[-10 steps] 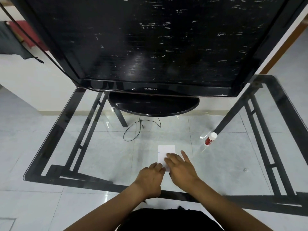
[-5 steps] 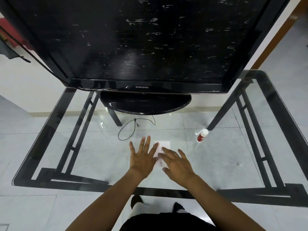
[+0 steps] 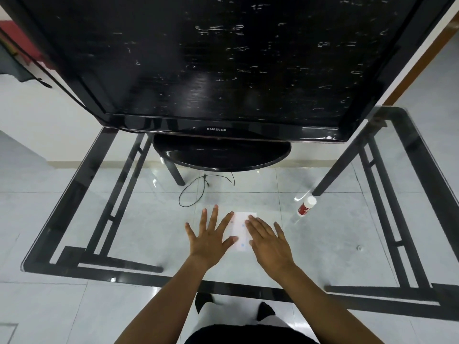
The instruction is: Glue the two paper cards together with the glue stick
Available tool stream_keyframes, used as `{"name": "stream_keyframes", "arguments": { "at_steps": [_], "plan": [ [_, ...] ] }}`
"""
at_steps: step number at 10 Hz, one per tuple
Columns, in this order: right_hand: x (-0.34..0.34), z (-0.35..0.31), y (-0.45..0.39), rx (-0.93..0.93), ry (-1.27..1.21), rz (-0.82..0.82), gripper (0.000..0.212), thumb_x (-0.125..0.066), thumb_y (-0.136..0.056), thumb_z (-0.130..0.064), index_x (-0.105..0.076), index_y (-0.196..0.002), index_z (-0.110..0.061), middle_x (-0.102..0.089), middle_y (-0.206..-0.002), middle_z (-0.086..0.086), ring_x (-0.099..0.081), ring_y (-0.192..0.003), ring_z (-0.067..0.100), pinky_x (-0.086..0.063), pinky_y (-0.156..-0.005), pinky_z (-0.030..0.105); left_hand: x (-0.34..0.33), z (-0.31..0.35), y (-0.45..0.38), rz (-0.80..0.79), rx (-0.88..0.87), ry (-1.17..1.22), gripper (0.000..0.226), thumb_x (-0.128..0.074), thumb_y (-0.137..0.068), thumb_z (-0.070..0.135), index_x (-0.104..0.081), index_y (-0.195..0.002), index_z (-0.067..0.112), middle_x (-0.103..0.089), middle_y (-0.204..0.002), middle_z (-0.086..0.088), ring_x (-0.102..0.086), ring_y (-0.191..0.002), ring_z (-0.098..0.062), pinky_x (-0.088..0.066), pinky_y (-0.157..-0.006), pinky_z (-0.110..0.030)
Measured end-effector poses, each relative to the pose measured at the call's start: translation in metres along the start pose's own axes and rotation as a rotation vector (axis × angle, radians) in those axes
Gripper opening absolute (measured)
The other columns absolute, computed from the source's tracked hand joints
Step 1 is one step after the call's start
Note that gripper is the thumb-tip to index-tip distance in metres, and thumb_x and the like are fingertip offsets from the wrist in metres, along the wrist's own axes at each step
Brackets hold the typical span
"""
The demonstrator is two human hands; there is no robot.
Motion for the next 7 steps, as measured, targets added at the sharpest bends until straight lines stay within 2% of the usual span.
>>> {"name": "stream_keyframes", "arguments": {
  "at_steps": [2, 3, 4, 5, 6, 7],
  "plan": [
    [0.009, 0.0, -0.006, -0.024, -0.101, 0.034, 0.052, -0.047, -0.097, -0.022, -0.029, -0.146, -0.024, -0.022, -0.158, -0.006, -0.018, -0.144, 0.011, -0.006, -0.118, 0.042, 0.0, -0.006, -0.011, -0.041, 0.006, 0.152, 0.067, -0.034, -0.084, 0.071, 0.002, -0.139, 0.057, 0.02, -0.158, 0.012, 0.019, -0.145, -0.022, 0.005, -0.107, -0.071],
    [0.008, 0.0, -0.005, -0.022, -0.149, 0.052, 0.053, -0.051, -0.094, -0.017, -0.033, -0.143, -0.026, -0.026, -0.156, -0.006, -0.021, -0.143, 0.012, -0.008, -0.119, 0.043, 0.005, -0.008, -0.014, -0.036, 0.028, 0.224, 0.059, -0.033, -0.085, 0.07, -0.007, -0.136, 0.062, 0.009, -0.16, 0.013, 0.012, -0.147, -0.02, 0.004, -0.107, -0.071],
    [0.01, -0.002, -0.005, -0.037, -0.195, 0.095, 0.057, -0.057, -0.09, -0.011, -0.035, -0.141, -0.025, -0.031, -0.154, -0.002, -0.024, -0.142, 0.015, -0.013, -0.118, 0.046, 0.016, -0.011, -0.018, -0.075, 0.043, 0.321, 0.056, -0.033, -0.086, 0.07, 0.0, -0.131, 0.069, -0.003, -0.161, 0.012, 0.003, -0.148, -0.022, 0.002, -0.107, -0.071],
    [0.013, -0.006, 0.0, -0.018, -0.258, 0.129, 0.055, -0.055, -0.09, -0.005, -0.038, -0.139, -0.023, -0.033, -0.152, 0.001, -0.02, -0.144, 0.018, -0.018, -0.117, 0.051, 0.025, -0.012, -0.019, -0.112, 0.04, 0.394, 0.056, -0.034, -0.087, 0.068, 0.001, -0.129, 0.071, -0.01, -0.16, 0.011, -0.001, -0.148, -0.023, -0.001, -0.107, -0.072],
    [0.029, -0.01, 0.007, 0.019, -0.325, 0.201, 0.045, -0.047, -0.095, -0.006, -0.043, -0.137, -0.019, -0.033, -0.153, 0.003, -0.023, -0.143, 0.02, -0.024, -0.115, 0.049, 0.03, -0.011, -0.015, -0.106, 0.029, 0.443, 0.054, -0.035, -0.086, 0.069, -0.002, -0.129, 0.072, -0.01, -0.16, 0.009, -0.002, -0.148, -0.024, 0.001, -0.107, -0.071],
    [0.04, -0.009, 0.022, 0.041, -0.342, 0.27, 0.038, -0.042, -0.098, -0.015, -0.045, -0.136, -0.019, -0.032, -0.154, 0.002, -0.024, -0.143, 0.018, -0.024, -0.116, 0.046, 0.032, -0.01, -0.007, -0.001, -0.022, 0.531, 0.055, -0.033, -0.083, 0.073, -0.008, -0.132, 0.069, -0.013, -0.16, 0.008, -0.007, -0.148, -0.022, -0.004, -0.112, -0.068]
  ]
}}
Point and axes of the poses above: each hand's wrist, its own y-axis away from the middle knuckle, its own x-axis out of the back of the hand, z = x × y, the point moved 4 cm from there along -y, towards the middle knuckle
